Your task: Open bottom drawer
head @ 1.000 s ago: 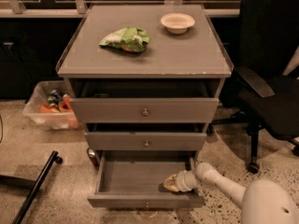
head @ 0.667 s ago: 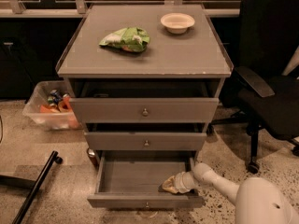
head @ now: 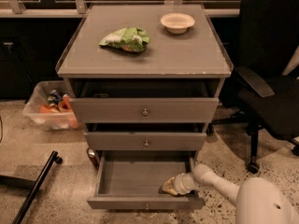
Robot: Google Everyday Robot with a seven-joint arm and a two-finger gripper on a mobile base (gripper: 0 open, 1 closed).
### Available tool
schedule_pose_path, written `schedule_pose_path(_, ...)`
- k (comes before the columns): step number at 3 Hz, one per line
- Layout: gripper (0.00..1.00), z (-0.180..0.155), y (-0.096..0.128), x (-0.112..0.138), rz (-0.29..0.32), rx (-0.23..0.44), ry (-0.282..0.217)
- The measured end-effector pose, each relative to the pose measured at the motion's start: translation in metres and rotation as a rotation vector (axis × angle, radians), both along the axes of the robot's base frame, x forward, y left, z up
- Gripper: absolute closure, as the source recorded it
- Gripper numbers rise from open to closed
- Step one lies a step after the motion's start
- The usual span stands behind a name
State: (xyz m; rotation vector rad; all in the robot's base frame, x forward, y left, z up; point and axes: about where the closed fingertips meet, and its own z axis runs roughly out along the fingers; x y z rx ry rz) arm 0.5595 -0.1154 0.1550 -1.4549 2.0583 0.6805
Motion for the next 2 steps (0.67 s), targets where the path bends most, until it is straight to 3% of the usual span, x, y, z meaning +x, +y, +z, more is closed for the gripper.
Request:
schedule_pose_path(1, 0.12, 0.0012, 0.0026, -0.0036, 0.013, 0.004, -0.004)
schedule_pose_path(2, 0.0, 0.0042, 0.004, -0.0056, 0.021, 0.007, -0.013)
